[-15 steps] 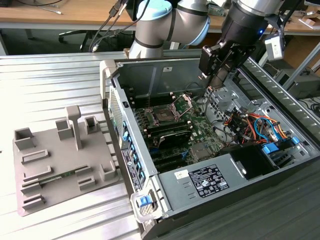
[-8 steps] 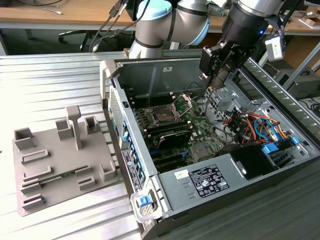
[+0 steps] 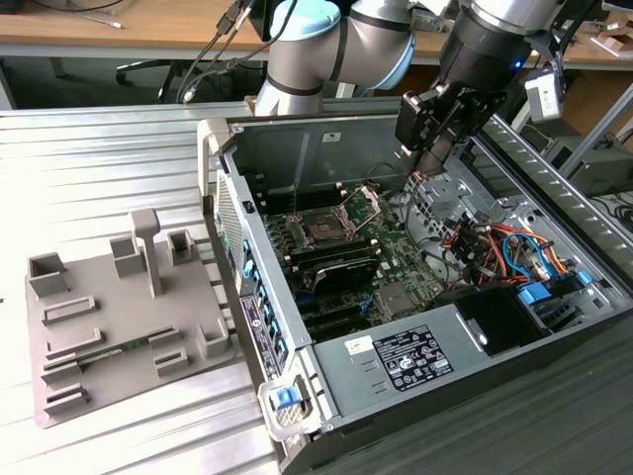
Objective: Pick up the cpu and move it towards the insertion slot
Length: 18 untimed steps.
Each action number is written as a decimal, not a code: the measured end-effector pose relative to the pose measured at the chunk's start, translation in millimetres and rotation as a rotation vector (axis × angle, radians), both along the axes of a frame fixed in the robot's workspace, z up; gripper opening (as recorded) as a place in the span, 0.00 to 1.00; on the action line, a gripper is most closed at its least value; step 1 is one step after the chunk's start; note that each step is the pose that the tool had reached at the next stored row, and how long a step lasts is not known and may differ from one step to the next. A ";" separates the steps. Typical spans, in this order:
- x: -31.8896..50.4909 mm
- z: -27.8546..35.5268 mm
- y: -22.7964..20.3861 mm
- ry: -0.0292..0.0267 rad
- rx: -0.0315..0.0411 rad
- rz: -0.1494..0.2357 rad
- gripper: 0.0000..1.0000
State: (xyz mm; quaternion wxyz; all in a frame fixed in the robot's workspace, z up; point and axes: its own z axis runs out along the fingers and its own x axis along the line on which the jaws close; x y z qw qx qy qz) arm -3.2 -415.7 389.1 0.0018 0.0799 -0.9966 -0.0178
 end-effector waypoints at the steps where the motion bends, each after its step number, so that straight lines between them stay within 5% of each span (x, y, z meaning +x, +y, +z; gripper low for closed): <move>1: 0.2 -0.1 0.0 0.0000 0.0000 0.000 0.55; 18: 3.3 -1.8 0.0 0.0000 0.0000 0.000 0.55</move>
